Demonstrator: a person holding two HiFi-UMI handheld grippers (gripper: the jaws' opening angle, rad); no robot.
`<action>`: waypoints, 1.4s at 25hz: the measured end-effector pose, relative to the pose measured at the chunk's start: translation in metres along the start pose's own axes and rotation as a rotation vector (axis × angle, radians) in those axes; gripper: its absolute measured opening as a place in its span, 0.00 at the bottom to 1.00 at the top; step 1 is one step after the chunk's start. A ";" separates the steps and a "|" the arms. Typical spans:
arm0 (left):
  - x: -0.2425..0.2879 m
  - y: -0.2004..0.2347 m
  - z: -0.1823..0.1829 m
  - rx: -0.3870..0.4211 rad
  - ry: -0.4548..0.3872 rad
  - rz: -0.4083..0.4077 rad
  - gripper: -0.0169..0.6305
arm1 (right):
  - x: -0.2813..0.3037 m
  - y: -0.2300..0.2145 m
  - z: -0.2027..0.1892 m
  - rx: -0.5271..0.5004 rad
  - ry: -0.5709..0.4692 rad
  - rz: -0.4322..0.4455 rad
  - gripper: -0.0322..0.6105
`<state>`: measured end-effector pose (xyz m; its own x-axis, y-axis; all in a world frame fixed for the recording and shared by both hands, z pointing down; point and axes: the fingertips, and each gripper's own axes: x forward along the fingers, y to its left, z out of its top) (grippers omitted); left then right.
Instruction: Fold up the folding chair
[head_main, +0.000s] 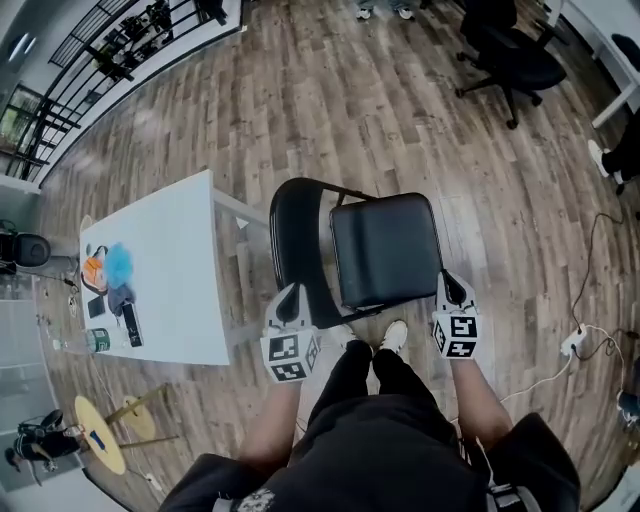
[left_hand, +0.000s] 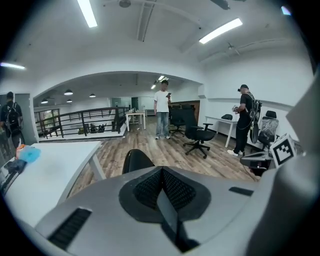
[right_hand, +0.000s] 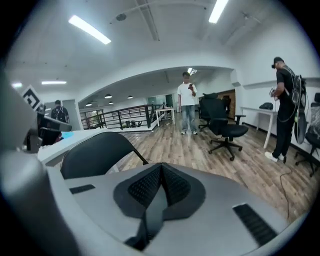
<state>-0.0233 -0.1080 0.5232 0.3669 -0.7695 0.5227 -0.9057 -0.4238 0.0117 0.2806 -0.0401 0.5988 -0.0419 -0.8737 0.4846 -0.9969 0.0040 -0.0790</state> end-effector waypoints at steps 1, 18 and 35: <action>0.004 0.007 -0.003 -0.004 0.008 0.014 0.03 | 0.008 -0.002 -0.002 0.024 0.017 0.008 0.07; 0.039 0.085 -0.074 -0.238 0.262 0.090 0.44 | 0.105 -0.034 -0.166 0.082 0.430 0.132 0.35; 0.081 0.048 -0.146 -0.337 0.355 -0.067 0.50 | 0.177 -0.099 -0.379 0.578 0.697 0.419 0.57</action>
<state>-0.0680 -0.1209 0.6902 0.3851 -0.5110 0.7685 -0.9223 -0.2435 0.3002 0.3462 -0.0109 1.0225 -0.5975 -0.3746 0.7090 -0.7146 -0.1524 -0.6828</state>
